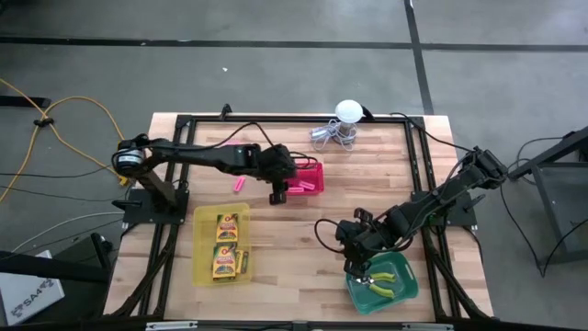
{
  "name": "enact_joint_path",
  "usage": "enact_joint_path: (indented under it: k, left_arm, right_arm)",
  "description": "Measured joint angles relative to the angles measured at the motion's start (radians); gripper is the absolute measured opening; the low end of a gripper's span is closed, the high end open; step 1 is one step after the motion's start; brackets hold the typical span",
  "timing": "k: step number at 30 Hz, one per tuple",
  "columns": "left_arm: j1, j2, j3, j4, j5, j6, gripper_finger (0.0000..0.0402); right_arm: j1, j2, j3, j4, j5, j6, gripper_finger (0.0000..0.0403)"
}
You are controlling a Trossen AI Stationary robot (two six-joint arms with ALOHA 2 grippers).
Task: Pick & Place School Supplies
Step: Put the pink eraser into the red bin
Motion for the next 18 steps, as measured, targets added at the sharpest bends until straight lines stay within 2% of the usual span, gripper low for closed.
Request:
enact_joint_path:
  k: [4, 7, 13, 18]
  left_arm:
    - [-0.008, -0.064, 0.001, -0.047, 0.001, -0.003, 0.0138]
    - [0.008, -0.103, 0.001, -0.129, -0.001, -0.066, 0.0138]
    - [0.085, -0.156, 0.001, -0.366, -0.007, -0.165, 0.0138]
    - [0.146, -0.163, 0.001, -0.495, -0.007, -0.197, 0.0138]
  right_arm:
    - [-0.008, 0.0, 0.0, 0.001, 0.008, 0.0, 0.0149]
    - [-0.022, 0.0, 0.0, 0.011, 0.032, 0.006, 0.0149]
    - [-0.093, 0.0, 0.0, 0.024, 0.03, 0.002, 0.0149]
    - [-0.147, 0.0, 0.0, 0.026, 0.031, -0.023, 0.0149]
